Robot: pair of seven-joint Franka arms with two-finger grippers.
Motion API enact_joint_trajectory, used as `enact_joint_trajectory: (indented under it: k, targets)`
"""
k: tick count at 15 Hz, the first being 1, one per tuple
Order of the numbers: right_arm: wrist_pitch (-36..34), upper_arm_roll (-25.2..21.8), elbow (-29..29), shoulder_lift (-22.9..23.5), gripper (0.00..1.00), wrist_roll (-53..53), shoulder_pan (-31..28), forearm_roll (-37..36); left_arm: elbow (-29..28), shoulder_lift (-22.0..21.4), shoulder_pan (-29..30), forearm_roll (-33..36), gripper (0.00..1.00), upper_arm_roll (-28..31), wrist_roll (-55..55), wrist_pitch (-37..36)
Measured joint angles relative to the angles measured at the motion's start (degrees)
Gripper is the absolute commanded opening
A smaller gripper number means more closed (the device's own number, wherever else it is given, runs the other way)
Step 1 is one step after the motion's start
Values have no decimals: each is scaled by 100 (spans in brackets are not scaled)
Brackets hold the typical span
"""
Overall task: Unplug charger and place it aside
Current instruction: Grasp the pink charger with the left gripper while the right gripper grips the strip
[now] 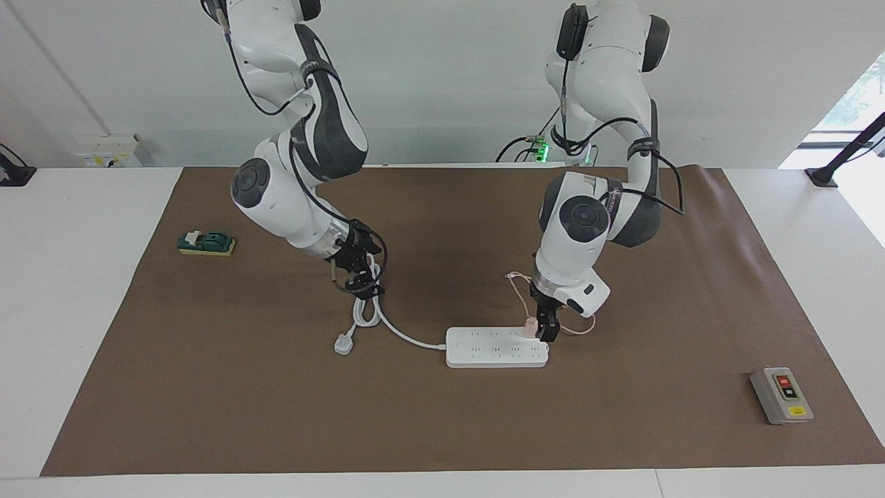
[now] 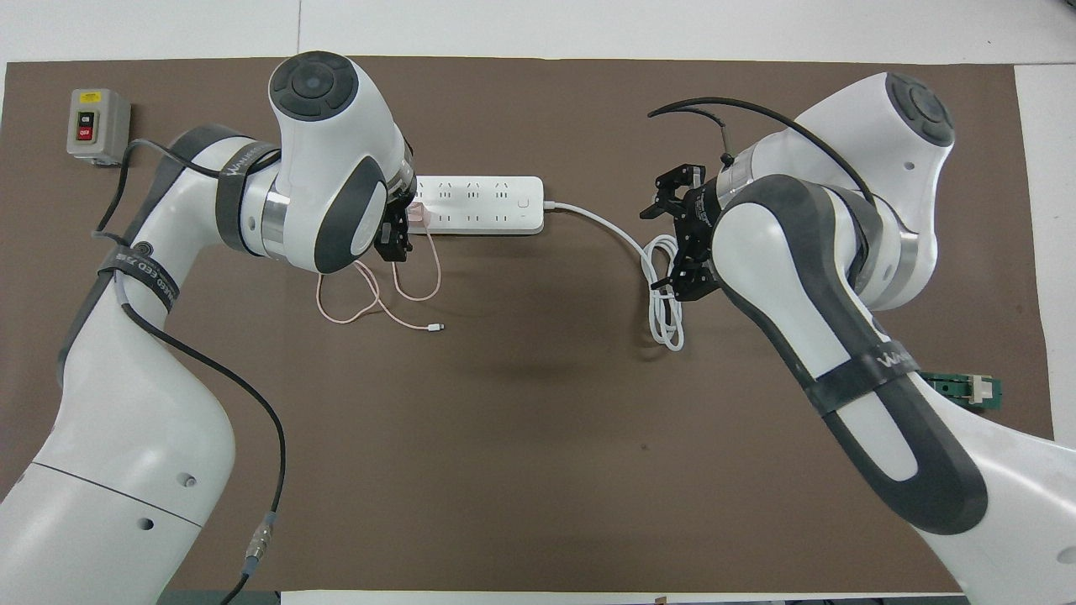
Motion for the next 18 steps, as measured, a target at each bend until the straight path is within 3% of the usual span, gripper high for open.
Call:
enact_joint_trajectory:
  k: [7,15,18]
  targets:
    - [593,5,560,841,100,13,329,3,-284,41,-63,322,100,6,-455,563]
    - [646,9,1498,1496,100,71,522,265,-345,44,-71,450,100,6,-506,636]
    - [1234,9,1544,1584,100,430,694,360,-348,69,-73,457,100,6,-506,646]
